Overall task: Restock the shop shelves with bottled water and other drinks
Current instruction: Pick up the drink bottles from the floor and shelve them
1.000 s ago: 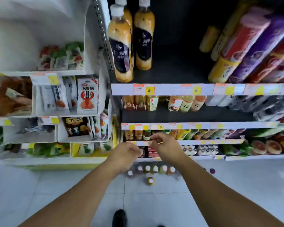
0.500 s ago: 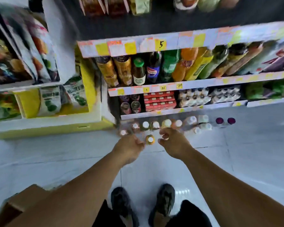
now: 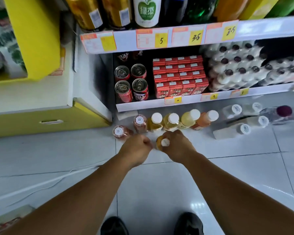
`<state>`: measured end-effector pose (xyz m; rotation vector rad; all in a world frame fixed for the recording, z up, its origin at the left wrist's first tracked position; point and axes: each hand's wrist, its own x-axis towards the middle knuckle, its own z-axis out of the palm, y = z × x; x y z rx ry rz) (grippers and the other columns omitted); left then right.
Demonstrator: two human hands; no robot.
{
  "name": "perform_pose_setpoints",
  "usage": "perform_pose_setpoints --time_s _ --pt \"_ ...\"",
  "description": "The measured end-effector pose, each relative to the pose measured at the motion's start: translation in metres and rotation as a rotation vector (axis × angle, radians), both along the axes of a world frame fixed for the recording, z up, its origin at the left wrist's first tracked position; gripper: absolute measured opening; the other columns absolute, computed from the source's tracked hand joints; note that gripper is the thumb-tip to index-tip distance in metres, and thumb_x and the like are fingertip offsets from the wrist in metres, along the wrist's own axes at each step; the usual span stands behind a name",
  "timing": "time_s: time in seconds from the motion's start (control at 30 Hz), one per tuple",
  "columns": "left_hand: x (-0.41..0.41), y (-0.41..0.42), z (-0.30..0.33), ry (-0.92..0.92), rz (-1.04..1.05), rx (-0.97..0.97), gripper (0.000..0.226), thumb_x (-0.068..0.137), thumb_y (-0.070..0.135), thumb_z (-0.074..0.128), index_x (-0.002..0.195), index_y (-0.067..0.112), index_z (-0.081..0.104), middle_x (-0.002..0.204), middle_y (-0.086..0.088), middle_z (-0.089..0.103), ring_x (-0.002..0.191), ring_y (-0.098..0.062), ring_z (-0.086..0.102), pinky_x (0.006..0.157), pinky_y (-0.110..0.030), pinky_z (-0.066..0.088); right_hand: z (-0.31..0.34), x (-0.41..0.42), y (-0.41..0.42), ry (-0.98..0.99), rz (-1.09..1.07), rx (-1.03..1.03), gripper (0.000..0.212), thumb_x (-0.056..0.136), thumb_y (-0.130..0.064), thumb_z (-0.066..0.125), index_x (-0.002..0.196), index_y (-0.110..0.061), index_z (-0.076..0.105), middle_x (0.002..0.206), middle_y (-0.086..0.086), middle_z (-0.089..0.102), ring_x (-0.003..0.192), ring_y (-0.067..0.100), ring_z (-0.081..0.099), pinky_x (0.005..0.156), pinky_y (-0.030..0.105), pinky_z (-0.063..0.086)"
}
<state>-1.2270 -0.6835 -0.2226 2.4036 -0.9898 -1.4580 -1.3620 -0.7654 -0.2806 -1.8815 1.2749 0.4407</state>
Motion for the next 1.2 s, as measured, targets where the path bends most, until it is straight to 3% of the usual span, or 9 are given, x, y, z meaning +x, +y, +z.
perform_pose_setpoints --time_s 0.13,0.3,0.43,0.5,0.6,0.67,0.93,1.07,1.2 --pt "0.003 -0.001 -0.015 -0.005 0.002 -0.022 0.024 0.099 0.028 0.052 0.109 0.017 0.07 0.106 -0.004 0.07 0.094 -0.02 0.063 0.089 -0.035 0.053 -0.014 0.004 -0.001 -0.006 0.067 -0.078 0.029 0.091 -0.038 0.065 0.117 -0.028 0.056 0.124 0.004 0.048 0.098 0.031 0.061 0.075 0.032 0.046" --pt "0.006 -0.001 -0.01 -0.002 0.01 -0.032 0.023 0.099 0.029 0.053 0.11 0.018 0.07 0.106 -0.003 0.07 0.092 -0.02 0.063 0.087 -0.034 0.054 -0.007 0.011 -0.003 0.008 0.124 -0.1 0.026 0.089 -0.03 0.069 0.112 -0.027 0.057 0.112 0.003 0.06 0.094 0.025 0.061 0.08 0.035 0.055" --pt "0.015 -0.002 0.006 -0.013 0.024 -0.039 0.028 0.097 0.029 0.056 0.123 0.021 0.065 0.114 -0.002 0.067 0.094 -0.019 0.062 0.077 -0.026 0.05 0.016 0.013 -0.004 -0.012 0.104 -0.044 0.025 0.087 -0.028 0.072 0.109 -0.024 0.06 0.104 0.001 0.065 0.089 0.02 0.062 0.076 0.031 0.053" --pt "0.019 -0.001 0.022 0.002 0.013 -0.021 0.035 0.096 0.024 0.059 0.13 0.022 0.059 0.123 -0.002 0.064 0.101 -0.02 0.062 0.086 -0.029 0.052 0.047 0.015 -0.009 -0.037 0.113 -0.046 0.028 0.083 -0.026 0.074 0.109 -0.022 0.063 0.103 0.002 0.067 0.087 0.02 0.062 0.072 0.031 0.052" --pt "0.02 0.006 0.067 0.095 0.009 0.005 0.057 0.087 0.013 0.068 0.138 0.027 0.048 0.136 -0.002 0.057 0.121 -0.024 0.054 0.103 -0.04 0.048 0.128 0.019 -0.018 -0.073 0.187 -0.086 0.03 0.083 -0.031 0.073 0.11 -0.021 0.065 0.101 0.001 0.066 0.087 0.018 0.06 0.063 0.026 0.043" --pt "0.02 0.011 0.113 0.127 0.006 -0.017 0.066 0.077 0.016 0.074 0.134 0.035 0.047 0.133 0.001 0.057 0.124 -0.024 0.051 0.101 -0.042 0.049 0.197 0.02 -0.023 -0.109 0.221 -0.121 0.025 0.082 -0.035 0.073 0.102 -0.023 0.066 0.091 -0.003 0.063 0.08 0.015 0.058 0.056 0.024 0.039" --pt "0.018 0.024 0.379 0.248 0.01 -0.235 0.069 0.063 0.024 0.084 0.122 0.038 0.052 0.112 0.015 0.067 0.106 -0.009 0.062 0.097 -0.039 0.051 0.528 0.031 -0.033 -0.302 0.252 -0.204 0.022 0.078 -0.035 0.075 0.084 -0.015 0.069 0.074 0.005 0.068 0.064 0.021 0.065 0.053 0.035 0.051" --pt "0.02 0.03 0.511 0.441 0.058 -0.323 0.066 0.072 0.005 0.083 0.125 0.023 0.048 0.097 -0.005 0.069 0.079 -0.022 0.064 0.071 -0.038 0.053 0.68 0.035 -0.029 -0.424 0.232 -0.225 0.034 0.08 -0.035 0.077 0.089 -0.002 0.07 0.077 0.019 0.067 0.054 0.016 0.051 0.05 0.033 0.039" --pt "0.022 0.037 0.634 0.407 0.094 -0.481 0.06 0.07 0.015 0.088 0.117 0.03 0.054 0.087 0.01 0.072 0.084 -0.016 0.067 0.08 -0.04 0.054 0.802 0.04 -0.017 -0.581 0.114 -0.286 0.022 0.081 -0.034 0.078 0.081 -0.013 0.073 0.064 -0.004 0.066 0.054 0.007 0.056 0.052 0.029 0.044"
